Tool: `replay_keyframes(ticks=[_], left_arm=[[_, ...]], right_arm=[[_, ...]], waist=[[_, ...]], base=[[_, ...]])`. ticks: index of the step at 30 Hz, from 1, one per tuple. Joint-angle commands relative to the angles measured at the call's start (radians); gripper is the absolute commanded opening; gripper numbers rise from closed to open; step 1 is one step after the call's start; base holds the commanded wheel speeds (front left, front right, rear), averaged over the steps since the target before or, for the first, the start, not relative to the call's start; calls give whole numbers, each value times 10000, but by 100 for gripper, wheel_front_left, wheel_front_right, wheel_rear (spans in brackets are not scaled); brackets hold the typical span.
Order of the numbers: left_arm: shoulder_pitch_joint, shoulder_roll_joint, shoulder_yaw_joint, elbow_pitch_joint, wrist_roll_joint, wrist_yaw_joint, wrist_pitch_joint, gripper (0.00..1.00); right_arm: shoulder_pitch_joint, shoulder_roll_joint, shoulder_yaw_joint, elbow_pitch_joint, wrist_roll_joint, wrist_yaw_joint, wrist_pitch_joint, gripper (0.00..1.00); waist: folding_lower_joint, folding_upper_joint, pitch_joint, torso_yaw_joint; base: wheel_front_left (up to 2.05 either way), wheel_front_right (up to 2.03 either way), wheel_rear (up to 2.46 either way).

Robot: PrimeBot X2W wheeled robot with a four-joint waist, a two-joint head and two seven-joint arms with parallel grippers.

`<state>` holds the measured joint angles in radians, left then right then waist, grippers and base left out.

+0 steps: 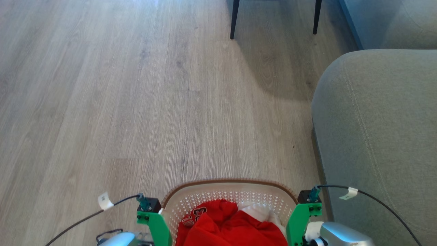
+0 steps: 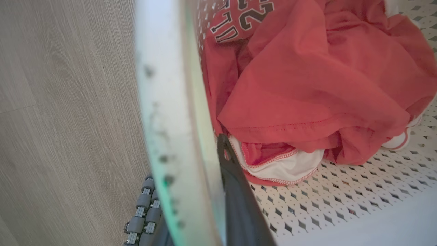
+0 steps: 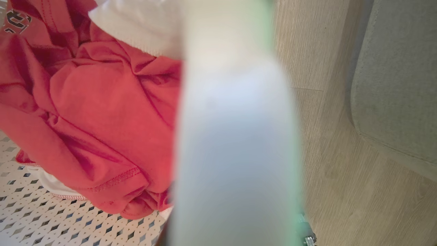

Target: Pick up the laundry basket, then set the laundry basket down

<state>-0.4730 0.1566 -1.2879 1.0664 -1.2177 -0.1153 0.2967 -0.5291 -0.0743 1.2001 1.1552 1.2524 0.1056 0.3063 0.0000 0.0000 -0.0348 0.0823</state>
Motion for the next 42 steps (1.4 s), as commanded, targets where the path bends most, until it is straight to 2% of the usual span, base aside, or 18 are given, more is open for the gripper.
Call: replay_keyframes(ticks=[1,29,42], left_arm=[[-512,168,77,-119,26,-153,-88,0],[-509,143,77,-104,0,-153,-21,0],[-751,-95,76,34,190,-153,-380,0]], right_arm=[[-463,241,207,-288,-55,251,-122,0],[-591,241,526,-193,293,251,-242,0],[-933,241,604,14,216,251,-582,0]], waist=[[0,0,-5,-1],[0,0,52,65],[0,0,901,68]], base=[[0,0,0],[0,0,0],[0,0,0]])
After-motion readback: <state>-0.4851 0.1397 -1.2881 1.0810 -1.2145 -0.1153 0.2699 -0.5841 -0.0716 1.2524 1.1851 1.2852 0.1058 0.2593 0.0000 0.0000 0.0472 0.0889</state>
